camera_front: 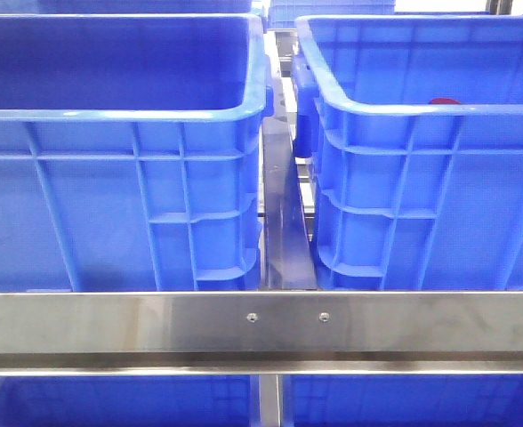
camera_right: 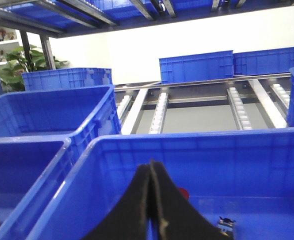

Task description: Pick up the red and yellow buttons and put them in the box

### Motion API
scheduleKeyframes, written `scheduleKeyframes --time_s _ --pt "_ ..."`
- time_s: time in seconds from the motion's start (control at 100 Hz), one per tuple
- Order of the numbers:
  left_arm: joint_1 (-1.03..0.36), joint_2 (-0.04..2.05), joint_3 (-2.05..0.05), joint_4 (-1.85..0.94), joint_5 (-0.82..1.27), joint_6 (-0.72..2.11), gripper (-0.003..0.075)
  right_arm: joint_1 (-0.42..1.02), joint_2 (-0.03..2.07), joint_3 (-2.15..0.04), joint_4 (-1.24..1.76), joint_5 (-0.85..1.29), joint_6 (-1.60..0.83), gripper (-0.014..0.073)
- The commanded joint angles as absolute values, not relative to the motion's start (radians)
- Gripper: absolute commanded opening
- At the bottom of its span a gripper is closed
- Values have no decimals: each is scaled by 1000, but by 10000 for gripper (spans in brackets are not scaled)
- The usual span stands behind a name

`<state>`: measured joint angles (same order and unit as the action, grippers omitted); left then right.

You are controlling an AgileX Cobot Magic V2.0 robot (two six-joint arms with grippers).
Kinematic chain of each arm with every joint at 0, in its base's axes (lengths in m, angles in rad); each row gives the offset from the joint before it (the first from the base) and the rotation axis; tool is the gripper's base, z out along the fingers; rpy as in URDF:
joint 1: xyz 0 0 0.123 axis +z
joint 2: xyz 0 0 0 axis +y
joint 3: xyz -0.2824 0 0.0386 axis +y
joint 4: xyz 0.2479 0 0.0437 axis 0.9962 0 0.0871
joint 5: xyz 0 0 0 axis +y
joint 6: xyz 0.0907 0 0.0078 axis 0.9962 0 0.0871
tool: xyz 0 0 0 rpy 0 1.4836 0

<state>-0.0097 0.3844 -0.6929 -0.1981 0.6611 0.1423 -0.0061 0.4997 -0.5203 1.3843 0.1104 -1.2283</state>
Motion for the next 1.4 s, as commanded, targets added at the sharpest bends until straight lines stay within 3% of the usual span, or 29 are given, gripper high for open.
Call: scheduleKeyframes --time_s 0.0,0.28,0.42,0.63,1.2,1.39 --pt "-8 392 -717 -216 586 134 -19 -11 499 -546 1209 105 -1060 -68" --pt "-8 392 -717 -216 586 134 -19 -9 494 -545 337 105 -201 -68" --pt "-8 392 -717 -216 586 134 -19 -9 455 -517 59 60 83 -68" --pt "-8 392 -717 -216 586 134 -19 -9 338 -388 12 -36 118 -68" --pt "-8 392 -717 -216 586 134 -19 -4 -31 -79 10 -41 118 -68" --pt "-8 394 -717 -216 586 134 -19 -4 -36 -18 10 -90 118 -68"
